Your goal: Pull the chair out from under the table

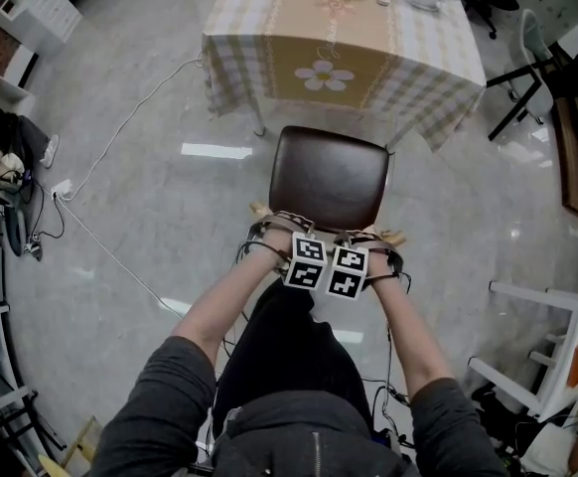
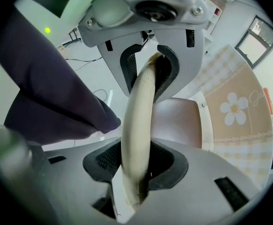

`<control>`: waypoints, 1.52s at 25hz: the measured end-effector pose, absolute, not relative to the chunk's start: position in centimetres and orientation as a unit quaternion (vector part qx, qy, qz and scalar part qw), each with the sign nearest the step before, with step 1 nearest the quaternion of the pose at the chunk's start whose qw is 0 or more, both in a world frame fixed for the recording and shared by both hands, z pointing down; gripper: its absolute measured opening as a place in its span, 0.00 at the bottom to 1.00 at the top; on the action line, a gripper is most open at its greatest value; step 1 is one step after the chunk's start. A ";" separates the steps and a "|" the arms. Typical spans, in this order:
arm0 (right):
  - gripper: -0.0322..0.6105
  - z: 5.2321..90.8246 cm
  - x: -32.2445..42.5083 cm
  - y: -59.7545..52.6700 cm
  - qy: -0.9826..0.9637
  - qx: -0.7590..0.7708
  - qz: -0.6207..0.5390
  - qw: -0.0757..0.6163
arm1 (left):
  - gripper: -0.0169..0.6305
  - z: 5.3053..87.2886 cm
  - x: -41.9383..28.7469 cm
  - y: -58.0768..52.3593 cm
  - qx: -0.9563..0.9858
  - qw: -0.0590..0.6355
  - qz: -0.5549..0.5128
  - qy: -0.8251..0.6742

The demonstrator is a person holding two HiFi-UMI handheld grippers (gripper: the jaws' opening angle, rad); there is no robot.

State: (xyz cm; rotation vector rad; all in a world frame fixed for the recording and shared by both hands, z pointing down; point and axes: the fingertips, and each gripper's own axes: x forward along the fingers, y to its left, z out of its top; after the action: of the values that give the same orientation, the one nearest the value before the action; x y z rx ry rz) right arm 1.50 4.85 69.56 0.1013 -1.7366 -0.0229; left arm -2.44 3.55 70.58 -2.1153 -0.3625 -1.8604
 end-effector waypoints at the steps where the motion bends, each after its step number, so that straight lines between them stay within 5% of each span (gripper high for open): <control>1: 0.26 69.5 1.5 4.8 -0.766 0.051 -0.009 0.640 | 0.28 70.7 -2.4 3.6 -0.737 0.147 -0.649 -0.118; 3: 0.30 69.2 1.4 5.0 -0.772 0.066 -0.006 0.632 | 0.46 70.8 -2.3 3.9 -0.742 0.137 -0.648 -0.102; 7: 0.40 68.0 2.3 5.4 -0.772 0.113 -0.021 0.625 | 0.61 70.3 -2.3 4.5 -0.760 0.124 -0.634 -0.073; 15: 0.43 61.9 4.3 8.2 -0.807 0.253 0.035 0.533 | 0.61 63.6 -1.5 5.9 -0.844 -0.033 -0.533 0.060; 21: 0.43 54.5 3.8 10.8 -0.847 0.384 0.183 0.319 | 0.61 58.2 -0.9 8.7 -0.879 -0.059 -0.458 0.120; 30: 0.43 42.4 6.3 14.0 -0.828 0.501 0.254 -0.002 | 0.35 46.5 0.5 12.9 -0.932 -0.076 -0.287 0.205; 38: 0.43 34.2 7.4 17.8 -0.796 0.568 0.164 -0.131 | 0.09 37.0 0.0 15.4 -0.949 -0.091 -0.096 0.287</control>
State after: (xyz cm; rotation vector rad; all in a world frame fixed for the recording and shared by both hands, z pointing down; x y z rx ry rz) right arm 7.37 17.84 34.23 1.9510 -2.7320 0.5646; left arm 0.03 15.39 36.99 -3.1661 0.9573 -0.3188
